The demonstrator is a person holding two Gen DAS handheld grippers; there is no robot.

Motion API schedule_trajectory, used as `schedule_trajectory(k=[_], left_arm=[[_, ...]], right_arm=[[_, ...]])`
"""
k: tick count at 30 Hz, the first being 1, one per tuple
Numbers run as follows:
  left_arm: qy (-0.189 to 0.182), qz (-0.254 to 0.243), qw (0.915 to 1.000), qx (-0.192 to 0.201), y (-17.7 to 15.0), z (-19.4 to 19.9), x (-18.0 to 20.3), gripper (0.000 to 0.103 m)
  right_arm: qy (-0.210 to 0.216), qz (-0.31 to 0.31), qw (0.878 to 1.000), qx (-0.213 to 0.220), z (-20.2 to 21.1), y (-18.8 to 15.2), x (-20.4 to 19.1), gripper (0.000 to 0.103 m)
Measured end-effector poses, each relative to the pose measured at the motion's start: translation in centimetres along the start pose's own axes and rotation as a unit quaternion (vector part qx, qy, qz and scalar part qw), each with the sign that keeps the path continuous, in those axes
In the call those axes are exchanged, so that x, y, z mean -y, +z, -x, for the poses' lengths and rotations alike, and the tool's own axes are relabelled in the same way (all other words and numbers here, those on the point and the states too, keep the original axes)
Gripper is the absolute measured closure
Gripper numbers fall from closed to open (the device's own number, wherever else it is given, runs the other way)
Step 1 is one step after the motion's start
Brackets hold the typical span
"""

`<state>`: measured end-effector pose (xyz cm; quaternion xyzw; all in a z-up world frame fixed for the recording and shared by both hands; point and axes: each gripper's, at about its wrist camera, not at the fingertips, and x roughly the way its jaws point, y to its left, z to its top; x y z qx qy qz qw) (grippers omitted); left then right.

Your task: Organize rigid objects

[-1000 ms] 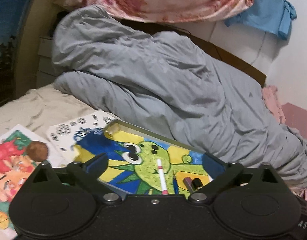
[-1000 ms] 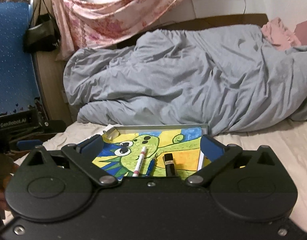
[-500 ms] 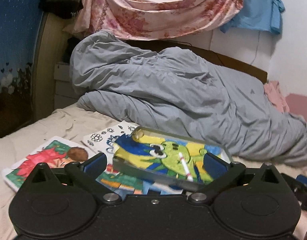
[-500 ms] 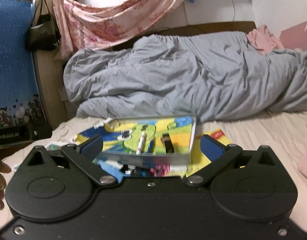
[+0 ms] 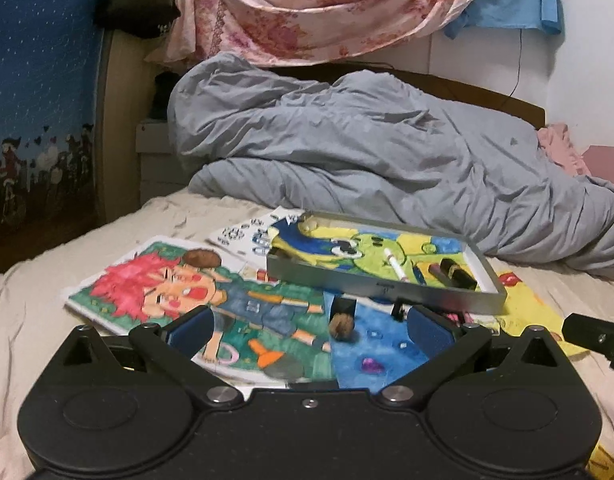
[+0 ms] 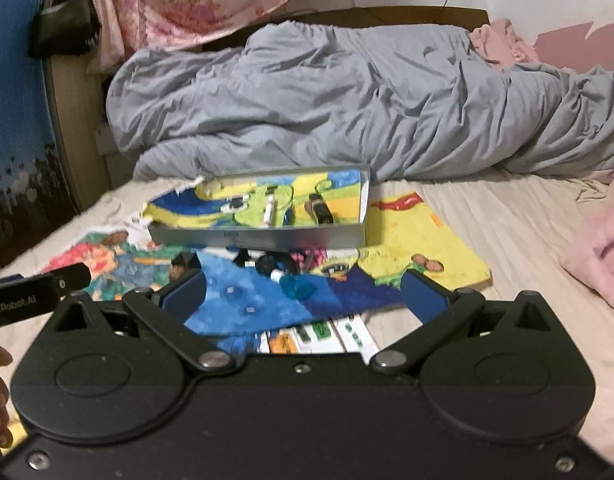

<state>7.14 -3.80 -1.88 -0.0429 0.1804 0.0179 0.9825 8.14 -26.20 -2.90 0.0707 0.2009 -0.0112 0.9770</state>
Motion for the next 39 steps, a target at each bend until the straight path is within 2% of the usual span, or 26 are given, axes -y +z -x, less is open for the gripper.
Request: schedule_trajectory(k=[5,17,39], left_arm=[[-0.003,-0.008,0.9999,-0.01,-1.2,0.5,-0.2,0.001],[0.006,-0.006,0.9998,-0.016,-1.8,-0.7,-0.7,0.001],[0.005,-0.013,0.9997,-0.021,-2.2,-1.0,-0.8,0.001]], right_arm=[[-0.001,0.025,1.0,-0.011,0.0,-0.4,-1.5,0.0],[-0.003,0.016,0.999,-0.033,-2.6,-0.3,-1.5,0.0],[0.0,0.022,0.999,-0.04,-3.3,-0.3,-1.9,0.0]])
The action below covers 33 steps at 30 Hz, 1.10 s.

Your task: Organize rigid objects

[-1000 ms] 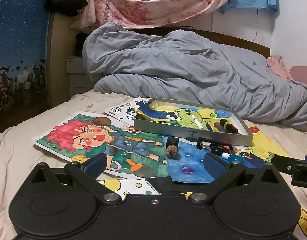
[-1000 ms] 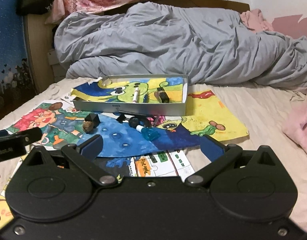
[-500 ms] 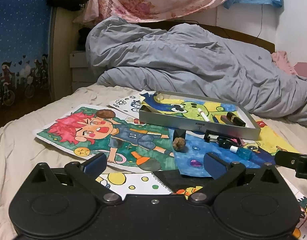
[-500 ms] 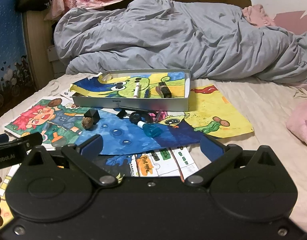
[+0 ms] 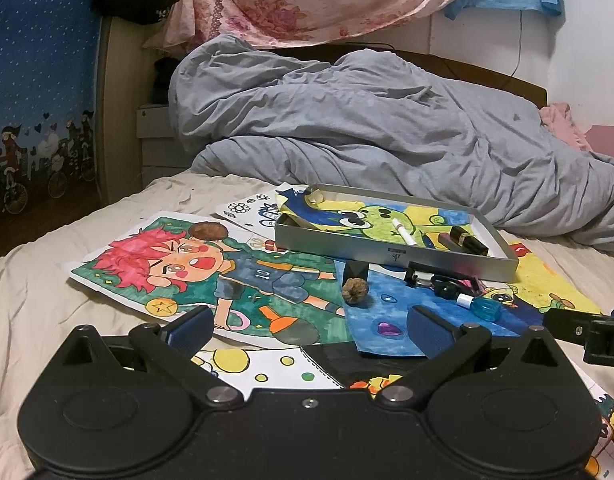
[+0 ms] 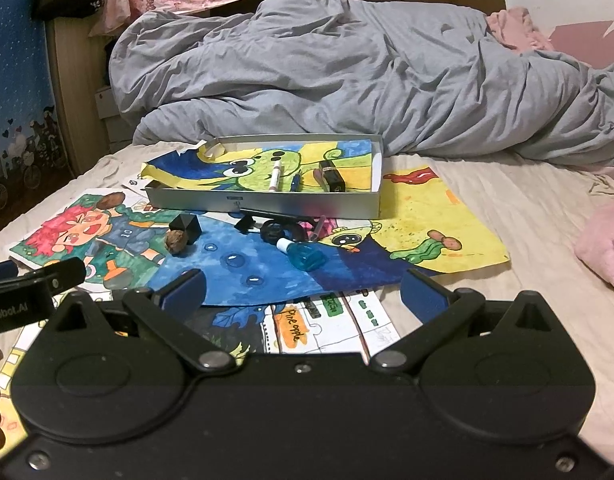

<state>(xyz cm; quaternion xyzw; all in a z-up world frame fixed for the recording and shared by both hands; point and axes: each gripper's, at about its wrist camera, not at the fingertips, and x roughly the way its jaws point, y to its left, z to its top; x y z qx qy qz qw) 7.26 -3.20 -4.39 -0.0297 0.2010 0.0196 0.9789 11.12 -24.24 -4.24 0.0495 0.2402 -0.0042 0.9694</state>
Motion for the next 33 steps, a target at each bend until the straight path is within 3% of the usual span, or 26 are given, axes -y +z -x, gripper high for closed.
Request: schedule_trajectory(k=[18,33], left_arm=[[0.004,-0.006,1.0,0.003,0.3,-0.2,0.2,0.001],[0.013,-0.007,0.9998,-0.016,1.8,-4.9,0.5,0.001]], right_arm=[[0.012,0.014,1.0,-0.003,-0.6,0.8,-0.6,0.0],[0.014,0.055,0.998,-0.014,-5.0,3.3,0.2,0.0]])
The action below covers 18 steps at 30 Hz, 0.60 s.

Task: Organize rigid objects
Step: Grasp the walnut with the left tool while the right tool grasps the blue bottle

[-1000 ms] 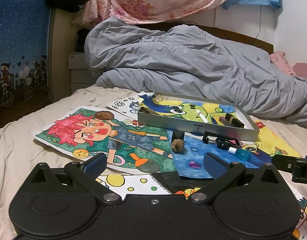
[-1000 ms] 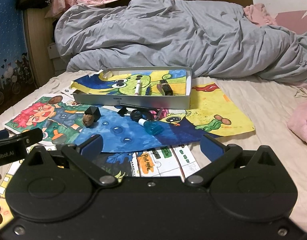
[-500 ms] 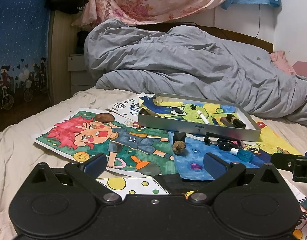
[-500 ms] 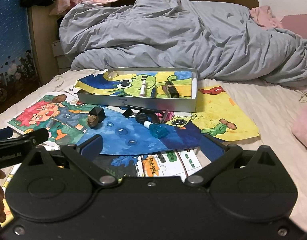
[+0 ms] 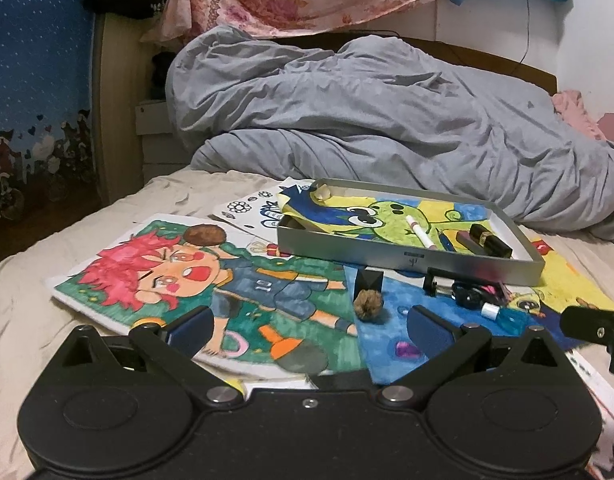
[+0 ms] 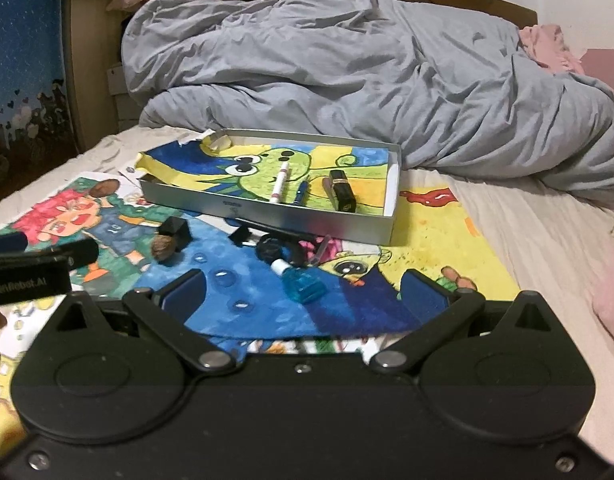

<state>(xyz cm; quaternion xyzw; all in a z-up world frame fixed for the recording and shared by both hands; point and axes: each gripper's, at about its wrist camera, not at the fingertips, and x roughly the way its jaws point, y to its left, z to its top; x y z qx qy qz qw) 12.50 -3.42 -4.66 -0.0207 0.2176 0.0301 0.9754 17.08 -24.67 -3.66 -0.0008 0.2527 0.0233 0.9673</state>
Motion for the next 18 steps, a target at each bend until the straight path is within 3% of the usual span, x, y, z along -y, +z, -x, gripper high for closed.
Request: schedule_trajectory(k=[9,18], left_arm=[[-0.04,0.001,0.9987,-0.031,1.9,-6.1,1.6,0.001],[-0.071,0.008,0.993,-0.094,1.6,-12.1,2.3,0.002]], right_arm=[[0.023,0.047,0.998,-0.039,-6.6,0.7,1.3,0.0],[0.064,0.048,0.994,-0.074,-11.2,-0.4,1.6,0.001]])
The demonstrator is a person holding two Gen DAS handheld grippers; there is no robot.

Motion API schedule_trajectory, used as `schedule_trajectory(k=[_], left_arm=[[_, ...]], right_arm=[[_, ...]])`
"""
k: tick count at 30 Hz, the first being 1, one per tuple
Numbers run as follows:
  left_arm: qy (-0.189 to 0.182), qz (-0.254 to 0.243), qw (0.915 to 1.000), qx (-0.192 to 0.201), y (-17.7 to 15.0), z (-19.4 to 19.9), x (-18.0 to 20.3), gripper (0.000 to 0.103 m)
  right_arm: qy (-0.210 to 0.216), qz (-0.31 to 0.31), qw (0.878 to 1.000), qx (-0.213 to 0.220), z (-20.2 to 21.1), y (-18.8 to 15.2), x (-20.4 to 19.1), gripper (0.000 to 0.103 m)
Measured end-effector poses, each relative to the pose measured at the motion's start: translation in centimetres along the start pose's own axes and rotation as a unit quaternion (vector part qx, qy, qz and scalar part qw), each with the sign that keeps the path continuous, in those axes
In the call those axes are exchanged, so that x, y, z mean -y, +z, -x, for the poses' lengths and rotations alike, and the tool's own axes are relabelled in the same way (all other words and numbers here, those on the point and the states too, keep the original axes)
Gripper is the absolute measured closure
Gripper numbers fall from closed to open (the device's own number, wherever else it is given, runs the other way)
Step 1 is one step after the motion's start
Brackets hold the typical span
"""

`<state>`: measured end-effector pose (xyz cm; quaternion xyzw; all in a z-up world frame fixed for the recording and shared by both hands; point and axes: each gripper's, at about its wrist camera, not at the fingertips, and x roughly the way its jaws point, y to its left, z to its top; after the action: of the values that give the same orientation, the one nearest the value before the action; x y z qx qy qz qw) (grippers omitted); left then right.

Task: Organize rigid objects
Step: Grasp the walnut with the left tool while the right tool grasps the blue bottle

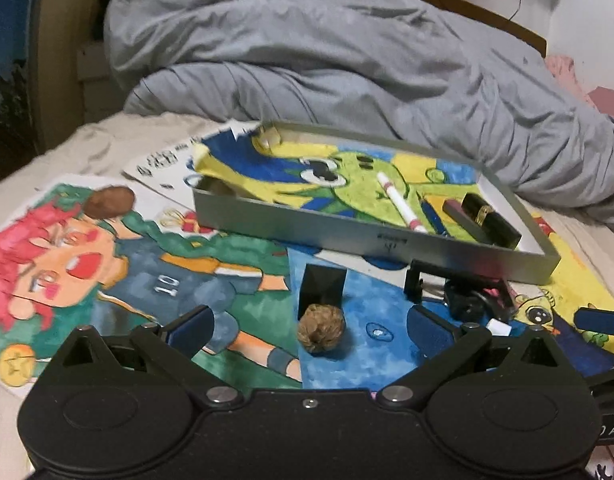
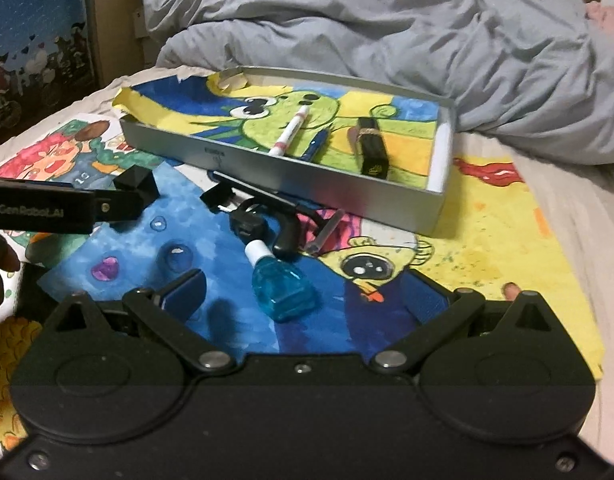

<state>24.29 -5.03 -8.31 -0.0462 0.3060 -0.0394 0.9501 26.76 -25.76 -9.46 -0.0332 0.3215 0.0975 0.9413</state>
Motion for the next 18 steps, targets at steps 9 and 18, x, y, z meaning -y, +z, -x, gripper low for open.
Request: schedule_trajectory(k=[9,18], left_arm=[[-0.017,-0.024,0.9995,-0.009,-0.6,-1.1,0.2,0.028],[-0.021,-0.063,0.9977,-0.014,-0.9,-1.1,1.6,0.061]], right_arm=[[0.032,0.008,0.999,0.001,-1.2,0.0,-0.5,0.004],[0.044,0.017,0.999,0.003,-0.4,-0.1,-1.6,0.038]])
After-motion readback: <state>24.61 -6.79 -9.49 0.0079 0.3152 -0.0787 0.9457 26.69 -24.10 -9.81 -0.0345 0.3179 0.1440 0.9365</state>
